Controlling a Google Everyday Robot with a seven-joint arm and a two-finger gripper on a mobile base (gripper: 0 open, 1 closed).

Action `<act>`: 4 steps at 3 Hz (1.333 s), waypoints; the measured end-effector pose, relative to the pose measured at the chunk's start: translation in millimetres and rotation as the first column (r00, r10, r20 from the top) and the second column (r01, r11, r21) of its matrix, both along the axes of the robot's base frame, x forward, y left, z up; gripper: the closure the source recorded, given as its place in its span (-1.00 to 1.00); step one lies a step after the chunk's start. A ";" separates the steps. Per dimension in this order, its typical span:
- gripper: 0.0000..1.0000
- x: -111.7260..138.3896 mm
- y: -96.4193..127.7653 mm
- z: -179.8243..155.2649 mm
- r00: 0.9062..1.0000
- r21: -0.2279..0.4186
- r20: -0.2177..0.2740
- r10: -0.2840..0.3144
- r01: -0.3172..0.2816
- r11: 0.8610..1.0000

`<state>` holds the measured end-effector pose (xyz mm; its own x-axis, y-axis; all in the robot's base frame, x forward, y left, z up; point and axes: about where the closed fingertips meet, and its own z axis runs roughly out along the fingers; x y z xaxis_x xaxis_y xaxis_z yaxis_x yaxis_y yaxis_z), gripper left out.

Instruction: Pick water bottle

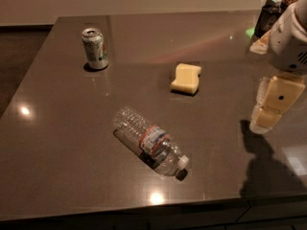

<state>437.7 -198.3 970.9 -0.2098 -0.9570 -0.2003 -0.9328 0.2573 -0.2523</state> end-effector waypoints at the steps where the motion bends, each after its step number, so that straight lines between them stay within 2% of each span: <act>1: -1.00 -0.6 26.6 -13.8 1.000 -0.015 -0.008 -0.003 0.002 1.000; 2: -1.00 2.0 70.8 -41.5 0.998 -0.017 -0.065 -0.010 0.009 1.000; 3: -1.00 6.5 97.8 -58.1 0.993 0.004 -0.117 -0.024 0.025 1.000; 4: -1.00 3.3 125.4 -74.2 0.984 0.033 -0.177 -0.033 0.039 0.999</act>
Offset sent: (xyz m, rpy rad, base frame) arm 0.0027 0.1008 -0.0673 -0.0333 0.1124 -0.0195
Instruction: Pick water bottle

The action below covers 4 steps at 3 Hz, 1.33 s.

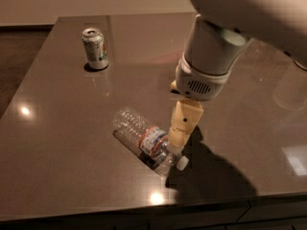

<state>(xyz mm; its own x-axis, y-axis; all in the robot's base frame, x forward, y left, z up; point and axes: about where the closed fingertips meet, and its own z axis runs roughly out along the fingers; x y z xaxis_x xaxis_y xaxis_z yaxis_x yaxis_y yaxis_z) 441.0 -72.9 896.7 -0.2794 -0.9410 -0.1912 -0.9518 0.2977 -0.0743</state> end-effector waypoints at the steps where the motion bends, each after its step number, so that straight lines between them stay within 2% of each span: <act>1: -1.00 -7.0 23.9 -14.5 0.999 0.012 -0.044 -0.012 0.013 1.000; 2: -1.00 -16.4 44.2 -32.3 0.996 0.013 -0.089 -0.024 0.025 1.000; 3: -1.00 -17.1 51.1 -42.3 0.994 0.016 -0.107 -0.029 0.031 0.999; 4: -0.70 -16.5 54.4 -46.9 0.993 0.017 -0.115 -0.029 0.031 0.999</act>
Offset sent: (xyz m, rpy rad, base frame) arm -0.0253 0.0592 -0.0495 0.0135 0.1387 -0.0366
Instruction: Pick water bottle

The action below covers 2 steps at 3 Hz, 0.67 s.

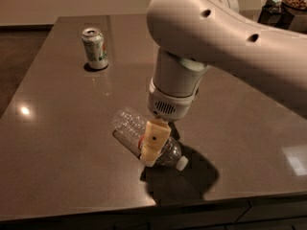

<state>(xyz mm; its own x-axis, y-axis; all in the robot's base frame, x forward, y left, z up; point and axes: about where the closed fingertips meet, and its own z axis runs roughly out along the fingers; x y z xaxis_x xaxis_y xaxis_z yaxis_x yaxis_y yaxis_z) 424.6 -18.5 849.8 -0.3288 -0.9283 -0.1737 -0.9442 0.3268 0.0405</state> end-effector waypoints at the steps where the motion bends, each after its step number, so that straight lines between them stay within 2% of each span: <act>1: -0.22 3.0 1.3 1.5 1.000 0.000 0.001 0.004 -0.004 1.000; 2: 0.23 5.6 1.9 4.8 1.000 -0.003 0.005 0.015 -0.015 1.000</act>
Offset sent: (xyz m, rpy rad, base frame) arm 0.0099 0.0012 0.0066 -0.0072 -0.0004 0.0304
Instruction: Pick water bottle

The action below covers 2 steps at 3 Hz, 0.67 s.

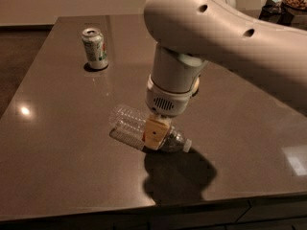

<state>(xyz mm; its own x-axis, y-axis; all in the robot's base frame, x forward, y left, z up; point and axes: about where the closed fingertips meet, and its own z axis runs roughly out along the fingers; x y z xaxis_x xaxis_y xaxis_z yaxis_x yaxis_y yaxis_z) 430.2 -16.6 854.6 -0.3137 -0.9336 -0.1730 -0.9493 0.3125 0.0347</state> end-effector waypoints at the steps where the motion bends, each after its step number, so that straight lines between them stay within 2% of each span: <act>1: 0.71 4.3 -0.4 14.4 0.999 -0.017 0.026 0.043 -0.042 0.999; 2: 1.00 13.1 -6.6 41.5 0.993 -0.033 0.061 0.096 -0.094 0.995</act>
Offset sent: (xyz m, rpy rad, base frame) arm 0.0291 -0.0189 0.0885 -0.0454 -0.1092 0.1733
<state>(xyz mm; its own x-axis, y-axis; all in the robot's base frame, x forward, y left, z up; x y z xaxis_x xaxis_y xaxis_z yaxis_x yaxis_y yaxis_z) 443.3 -23.2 896.2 -0.2127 -0.9637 -0.1611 -0.9747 0.2208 -0.0340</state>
